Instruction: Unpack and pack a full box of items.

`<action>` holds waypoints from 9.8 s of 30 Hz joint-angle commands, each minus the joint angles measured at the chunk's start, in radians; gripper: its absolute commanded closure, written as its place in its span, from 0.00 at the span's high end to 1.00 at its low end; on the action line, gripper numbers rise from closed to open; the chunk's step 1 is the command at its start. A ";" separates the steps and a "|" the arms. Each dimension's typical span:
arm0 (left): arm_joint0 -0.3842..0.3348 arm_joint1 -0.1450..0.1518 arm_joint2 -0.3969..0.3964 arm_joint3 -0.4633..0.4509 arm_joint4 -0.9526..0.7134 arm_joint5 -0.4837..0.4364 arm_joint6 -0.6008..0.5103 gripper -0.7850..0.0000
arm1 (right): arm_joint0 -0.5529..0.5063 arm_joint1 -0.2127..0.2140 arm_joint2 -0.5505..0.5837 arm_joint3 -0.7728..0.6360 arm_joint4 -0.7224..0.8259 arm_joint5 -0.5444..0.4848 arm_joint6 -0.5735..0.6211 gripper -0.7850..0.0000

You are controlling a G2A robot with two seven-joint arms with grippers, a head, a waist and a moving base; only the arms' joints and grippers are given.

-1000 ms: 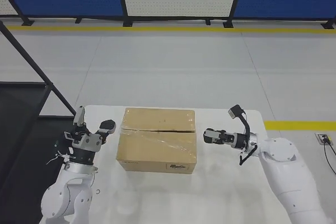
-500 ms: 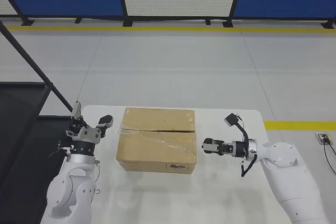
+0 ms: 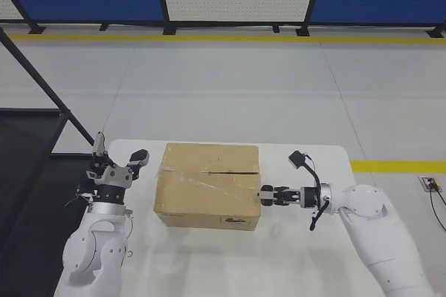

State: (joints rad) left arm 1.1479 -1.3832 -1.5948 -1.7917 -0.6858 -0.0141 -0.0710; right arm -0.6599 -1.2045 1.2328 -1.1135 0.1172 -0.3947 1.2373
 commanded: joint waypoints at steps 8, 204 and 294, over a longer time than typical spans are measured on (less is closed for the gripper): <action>0.005 0.002 0.003 -0.006 0.001 -0.001 -0.013 1.00 | 0.009 0.008 -0.015 -0.001 -0.032 0.039 -0.026 0.39; 0.077 0.060 -0.089 0.003 -0.086 0.031 -0.081 1.00 | 0.253 0.001 -0.215 0.177 0.238 0.060 0.186 0.00; 0.296 0.121 -0.232 -0.135 -0.109 0.324 -0.548 1.00 | 0.660 -0.132 -0.409 0.162 0.301 0.219 0.201 0.00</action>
State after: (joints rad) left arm 1.4400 -1.2632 -1.8418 -1.9204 -0.8204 0.3244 -0.6179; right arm 0.0101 -1.3367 0.8236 -0.9472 0.4189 -0.1759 1.4531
